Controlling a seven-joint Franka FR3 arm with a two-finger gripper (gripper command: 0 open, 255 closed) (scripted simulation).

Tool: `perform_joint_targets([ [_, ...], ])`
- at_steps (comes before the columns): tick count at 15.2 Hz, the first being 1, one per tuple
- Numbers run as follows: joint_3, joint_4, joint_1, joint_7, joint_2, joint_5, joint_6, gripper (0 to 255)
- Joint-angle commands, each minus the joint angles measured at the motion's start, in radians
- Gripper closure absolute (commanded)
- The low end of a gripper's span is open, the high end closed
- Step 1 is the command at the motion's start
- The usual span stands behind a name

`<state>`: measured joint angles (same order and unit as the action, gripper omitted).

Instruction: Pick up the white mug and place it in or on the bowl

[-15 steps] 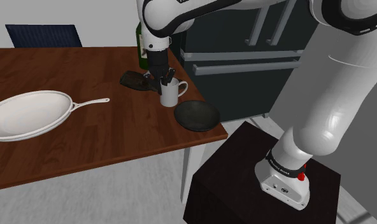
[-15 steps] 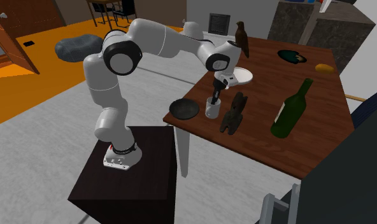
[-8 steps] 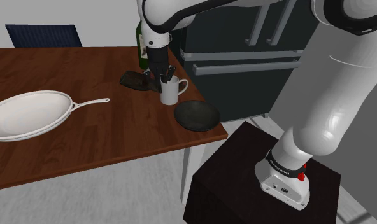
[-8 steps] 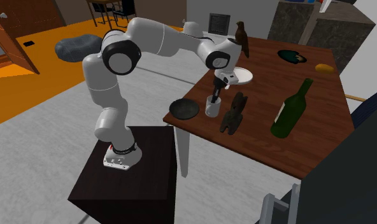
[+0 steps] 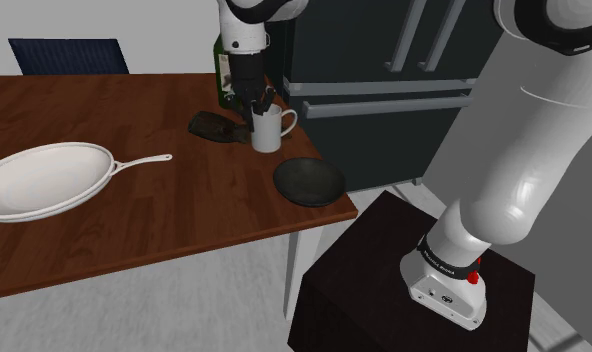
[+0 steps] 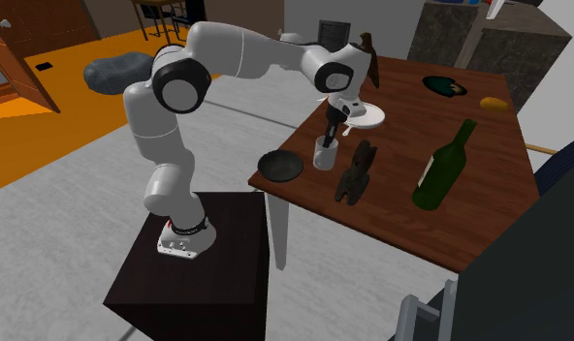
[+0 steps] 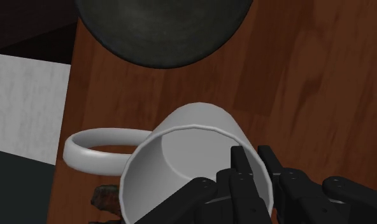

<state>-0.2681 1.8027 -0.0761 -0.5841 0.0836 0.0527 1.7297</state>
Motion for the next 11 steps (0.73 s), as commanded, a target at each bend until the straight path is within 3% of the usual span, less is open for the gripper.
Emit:
perform_joint_targets([
  [1, 0.0, -0.026, 0.0, -0.002, -0.002, 0.0, -0.028, 255],
  [11, -0.001, -0.159, 0.0, -0.009, -0.003, 0.0, -0.162, 255],
])
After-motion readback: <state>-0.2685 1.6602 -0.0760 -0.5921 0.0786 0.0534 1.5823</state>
